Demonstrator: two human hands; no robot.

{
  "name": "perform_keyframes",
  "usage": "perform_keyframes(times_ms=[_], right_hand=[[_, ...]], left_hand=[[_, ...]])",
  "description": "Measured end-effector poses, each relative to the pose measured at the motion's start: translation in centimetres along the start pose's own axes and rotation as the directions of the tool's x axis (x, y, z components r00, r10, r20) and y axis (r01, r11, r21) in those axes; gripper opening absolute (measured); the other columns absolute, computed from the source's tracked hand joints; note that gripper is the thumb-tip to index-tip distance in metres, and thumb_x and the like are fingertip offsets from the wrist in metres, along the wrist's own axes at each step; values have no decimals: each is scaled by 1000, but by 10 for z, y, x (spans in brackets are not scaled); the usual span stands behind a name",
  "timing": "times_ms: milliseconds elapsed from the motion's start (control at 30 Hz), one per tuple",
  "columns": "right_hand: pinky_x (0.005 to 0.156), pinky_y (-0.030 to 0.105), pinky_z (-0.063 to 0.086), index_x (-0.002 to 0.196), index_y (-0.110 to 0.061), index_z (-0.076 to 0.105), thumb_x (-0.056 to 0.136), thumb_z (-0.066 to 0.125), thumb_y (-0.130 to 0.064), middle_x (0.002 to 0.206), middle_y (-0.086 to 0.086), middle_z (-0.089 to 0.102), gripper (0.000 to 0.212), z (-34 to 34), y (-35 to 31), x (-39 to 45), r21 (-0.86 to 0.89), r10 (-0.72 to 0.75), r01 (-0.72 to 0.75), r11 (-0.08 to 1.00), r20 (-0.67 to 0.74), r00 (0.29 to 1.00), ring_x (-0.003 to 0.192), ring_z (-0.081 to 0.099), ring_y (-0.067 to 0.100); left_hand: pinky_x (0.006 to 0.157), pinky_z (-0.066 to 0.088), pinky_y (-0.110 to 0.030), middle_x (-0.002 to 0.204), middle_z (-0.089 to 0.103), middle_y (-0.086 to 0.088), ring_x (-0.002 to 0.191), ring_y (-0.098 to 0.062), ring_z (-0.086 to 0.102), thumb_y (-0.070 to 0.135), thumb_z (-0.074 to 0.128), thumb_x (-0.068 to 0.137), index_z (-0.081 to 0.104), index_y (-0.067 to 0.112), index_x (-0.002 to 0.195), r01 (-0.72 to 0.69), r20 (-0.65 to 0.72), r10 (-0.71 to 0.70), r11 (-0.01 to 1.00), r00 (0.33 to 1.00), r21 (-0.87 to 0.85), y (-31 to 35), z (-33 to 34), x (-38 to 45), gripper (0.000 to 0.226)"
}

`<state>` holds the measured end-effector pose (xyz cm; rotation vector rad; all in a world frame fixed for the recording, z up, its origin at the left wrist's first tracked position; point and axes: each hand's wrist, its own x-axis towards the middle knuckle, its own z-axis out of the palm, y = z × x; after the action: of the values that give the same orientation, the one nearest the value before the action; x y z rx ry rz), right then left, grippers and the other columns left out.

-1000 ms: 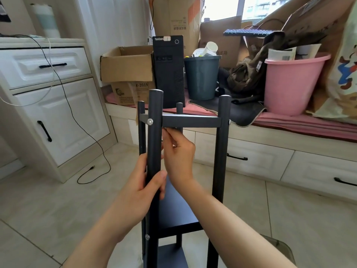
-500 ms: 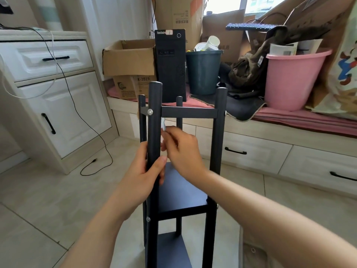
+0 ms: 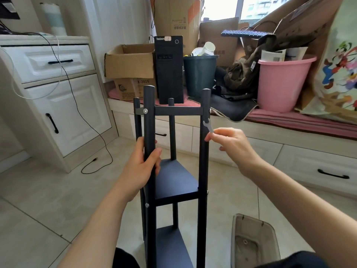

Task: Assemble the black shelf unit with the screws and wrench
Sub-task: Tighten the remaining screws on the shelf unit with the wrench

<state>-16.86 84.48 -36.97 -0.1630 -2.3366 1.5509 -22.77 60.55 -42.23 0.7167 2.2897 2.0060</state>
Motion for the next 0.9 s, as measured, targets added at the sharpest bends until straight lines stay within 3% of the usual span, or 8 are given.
perform_keyframes(times_ms=[100,233,400,533,667,833,900], right_hand=[[95,39,48,77,-21,75,96,58,-18,98,-8,72,26,-1,-13,12,180,56,-92,979,195,979,107,61,16],[98,49,49,72,-20,73,94,60,-18,98,3,68,26,2,-22,24,121,88,-127,985,284,955,100,64,21],[92,50,54,67,-20,71,94,59,-13,84,3,62,30,14,-19,21,150,38,-76,986,242,969,83,57,16],[83,48,52,64,-21,70,93,59,-10,87,10,59,33,20,-19,15,145,-36,9,989,191,981,83,54,23],[79,33,59,60,-29,71,95,59,-11,100,1,51,41,31,-19,7,95,-122,111,989,123,985,90,58,22],[88,47,57,61,-26,71,94,60,-8,104,2,48,39,36,-15,-1,132,-134,125,983,62,989,95,59,26],[87,48,57,64,-23,70,93,60,-4,105,5,48,37,41,-15,-5,122,-173,167,978,36,984,97,59,31]], left_hand=[[67,45,-40,67,54,1,63,-19,52,28,51,105,50,37,104,-18,12,18,1000,1000,5,-1,0,-1,10],[68,46,-40,69,52,1,63,-18,52,21,52,104,50,34,114,-46,27,46,999,999,11,-1,0,1,16],[66,46,-26,69,54,0,64,-14,52,26,51,105,50,36,120,-71,-21,73,995,997,64,-10,-7,3,18],[63,47,-26,67,53,5,64,-10,52,26,52,104,51,50,115,-55,-69,59,997,996,58,-21,-10,8,27],[65,49,-16,69,57,10,65,-4,55,25,53,104,51,59,107,-47,-127,55,997,990,62,-26,-9,11,34],[68,46,-7,85,65,25,76,2,61,19,57,102,51,43,125,-44,-244,69,993,967,106,-24,-3,18,34],[69,44,-3,94,65,20,83,4,62,19,56,102,51,39,132,-38,-296,82,988,952,152,-24,-1,19,36]])
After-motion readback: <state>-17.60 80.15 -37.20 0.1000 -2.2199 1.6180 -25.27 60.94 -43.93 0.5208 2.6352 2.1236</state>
